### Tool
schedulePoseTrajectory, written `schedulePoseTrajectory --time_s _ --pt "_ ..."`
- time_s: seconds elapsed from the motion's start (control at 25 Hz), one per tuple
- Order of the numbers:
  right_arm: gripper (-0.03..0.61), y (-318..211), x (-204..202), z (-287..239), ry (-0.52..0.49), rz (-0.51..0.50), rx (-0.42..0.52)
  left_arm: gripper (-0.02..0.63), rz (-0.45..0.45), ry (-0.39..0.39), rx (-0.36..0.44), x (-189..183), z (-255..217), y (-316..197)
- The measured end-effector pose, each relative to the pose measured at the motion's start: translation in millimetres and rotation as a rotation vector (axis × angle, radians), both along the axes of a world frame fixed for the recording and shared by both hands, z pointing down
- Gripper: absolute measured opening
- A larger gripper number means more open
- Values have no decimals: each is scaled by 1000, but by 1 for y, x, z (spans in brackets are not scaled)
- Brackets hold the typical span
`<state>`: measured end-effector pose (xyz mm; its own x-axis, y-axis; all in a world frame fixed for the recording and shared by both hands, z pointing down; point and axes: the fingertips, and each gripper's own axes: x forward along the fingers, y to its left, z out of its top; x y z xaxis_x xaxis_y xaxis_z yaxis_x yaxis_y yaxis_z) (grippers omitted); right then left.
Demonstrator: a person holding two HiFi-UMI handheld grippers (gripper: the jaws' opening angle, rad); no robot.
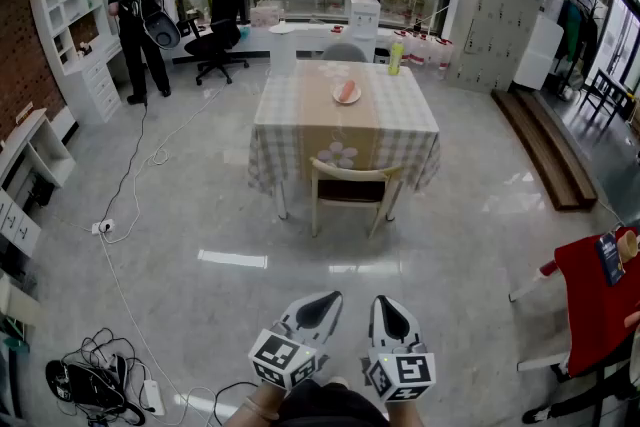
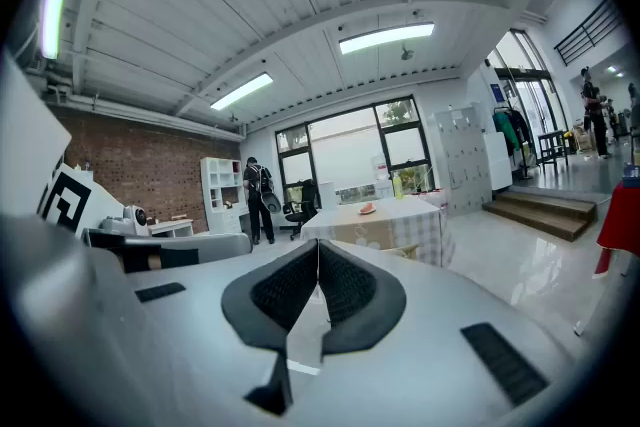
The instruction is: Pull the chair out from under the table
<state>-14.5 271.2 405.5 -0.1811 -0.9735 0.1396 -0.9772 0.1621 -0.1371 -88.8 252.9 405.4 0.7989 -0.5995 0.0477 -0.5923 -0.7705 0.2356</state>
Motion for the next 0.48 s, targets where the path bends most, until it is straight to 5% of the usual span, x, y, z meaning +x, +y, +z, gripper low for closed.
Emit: schedulePoseTrajectory --time_s 0.48 --pt "11 13 25 13 -13 21 17 9 -11 -41 27 28 12 11"
